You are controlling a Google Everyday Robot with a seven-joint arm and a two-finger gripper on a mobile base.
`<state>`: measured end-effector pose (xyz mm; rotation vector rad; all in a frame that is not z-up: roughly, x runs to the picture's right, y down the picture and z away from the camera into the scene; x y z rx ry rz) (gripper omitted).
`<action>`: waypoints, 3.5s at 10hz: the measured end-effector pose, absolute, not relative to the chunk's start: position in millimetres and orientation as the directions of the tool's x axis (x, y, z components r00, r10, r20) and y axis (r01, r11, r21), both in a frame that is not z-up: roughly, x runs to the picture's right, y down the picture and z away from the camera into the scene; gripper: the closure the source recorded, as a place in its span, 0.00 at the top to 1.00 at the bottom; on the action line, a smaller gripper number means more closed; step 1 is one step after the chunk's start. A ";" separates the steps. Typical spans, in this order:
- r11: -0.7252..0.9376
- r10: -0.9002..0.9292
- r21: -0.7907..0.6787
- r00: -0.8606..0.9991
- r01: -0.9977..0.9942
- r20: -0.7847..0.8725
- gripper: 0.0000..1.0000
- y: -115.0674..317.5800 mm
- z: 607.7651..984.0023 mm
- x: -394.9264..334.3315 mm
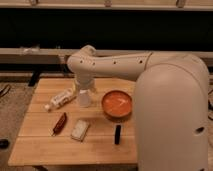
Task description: Place the ceramic cup over the eraser
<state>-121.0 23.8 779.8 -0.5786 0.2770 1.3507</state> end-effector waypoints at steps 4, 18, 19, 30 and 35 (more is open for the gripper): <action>0.124 0.800 -0.297 0.273 -0.947 -0.535 0.80 21.4 814.2 -137.0; 0.173 0.739 -0.269 0.305 -0.948 -0.600 0.80 9.0 885.2 -151.3; 0.171 0.736 -0.266 0.302 -0.949 -0.606 0.80 10.2 885.7 -151.2; 0.120 0.710 -0.246 0.257 -0.962 -0.656 0.28 23.8 884.0 -144.0; 0.115 0.736 -0.294 0.280 -0.949 -0.616 0.00 1.9 852.1 -152.7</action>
